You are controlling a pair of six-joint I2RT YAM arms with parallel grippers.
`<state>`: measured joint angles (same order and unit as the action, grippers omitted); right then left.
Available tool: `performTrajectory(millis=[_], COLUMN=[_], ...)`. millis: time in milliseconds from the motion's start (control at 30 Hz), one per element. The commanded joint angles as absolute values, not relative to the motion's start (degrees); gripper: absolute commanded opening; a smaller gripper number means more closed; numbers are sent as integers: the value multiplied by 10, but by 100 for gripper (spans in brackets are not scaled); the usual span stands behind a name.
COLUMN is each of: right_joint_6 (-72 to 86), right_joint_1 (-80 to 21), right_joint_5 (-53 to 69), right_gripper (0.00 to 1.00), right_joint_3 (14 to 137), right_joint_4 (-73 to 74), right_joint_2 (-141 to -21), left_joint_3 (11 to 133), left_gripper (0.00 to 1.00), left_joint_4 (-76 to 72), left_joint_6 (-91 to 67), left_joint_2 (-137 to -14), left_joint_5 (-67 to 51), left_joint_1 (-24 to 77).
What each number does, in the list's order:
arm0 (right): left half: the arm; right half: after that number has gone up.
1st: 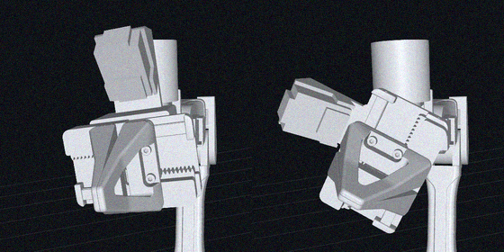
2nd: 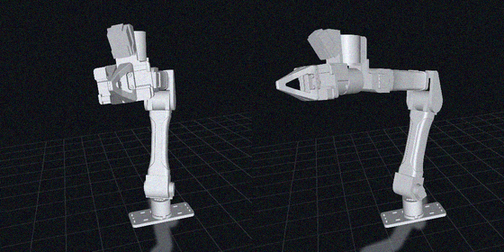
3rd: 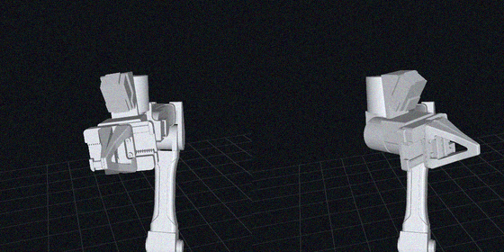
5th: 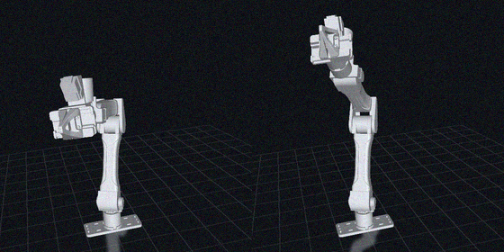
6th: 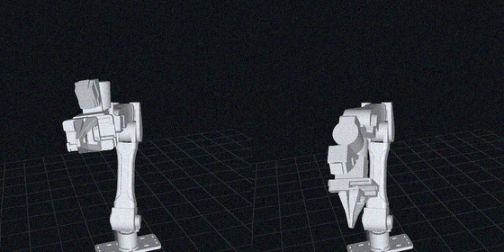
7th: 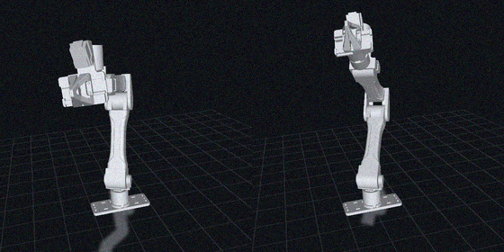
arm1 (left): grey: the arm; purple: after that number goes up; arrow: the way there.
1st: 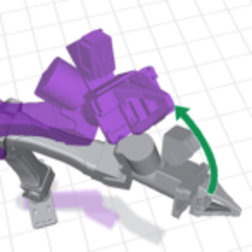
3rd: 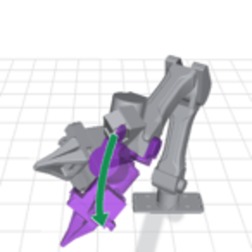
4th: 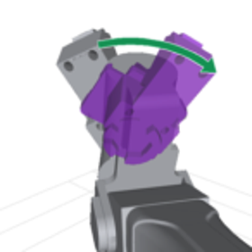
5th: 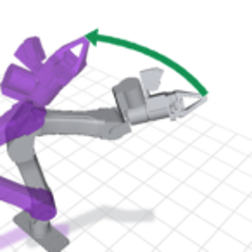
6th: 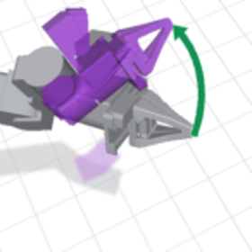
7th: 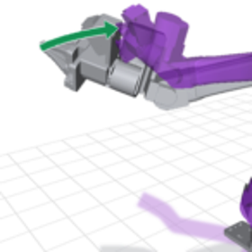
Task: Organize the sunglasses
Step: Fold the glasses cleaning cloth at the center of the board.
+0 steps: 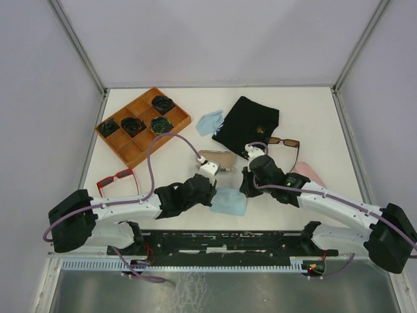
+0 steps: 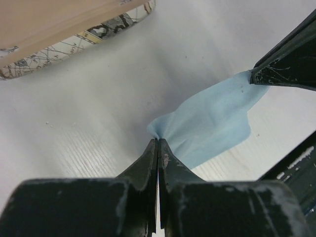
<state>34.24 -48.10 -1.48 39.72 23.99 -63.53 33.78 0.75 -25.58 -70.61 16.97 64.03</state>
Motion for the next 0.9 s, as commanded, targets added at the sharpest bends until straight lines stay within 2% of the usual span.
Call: performTrajectory(millis=[0, 433, 867], right_joint_6=[300, 251, 235], right_joint_1=[-474, -467, -467], right_joint_5=[-69, -96, -61], right_gripper=[0, 0, 0], right_joint_3=[351, 239, 163], right_joint_4=[91, -118, -220], right_joint_2=[-644, -637, -606], left_joint_3=[318, 256, 186], left_gripper=[3, 3, 3], left_joint_4=[-145, -314, -438], left_joint_6=[-216, -164, -137], left_joint_2=[-721, -779, -788], left_joint_5=[229, 203, 166], left_joint_1=[628, 608, 607])
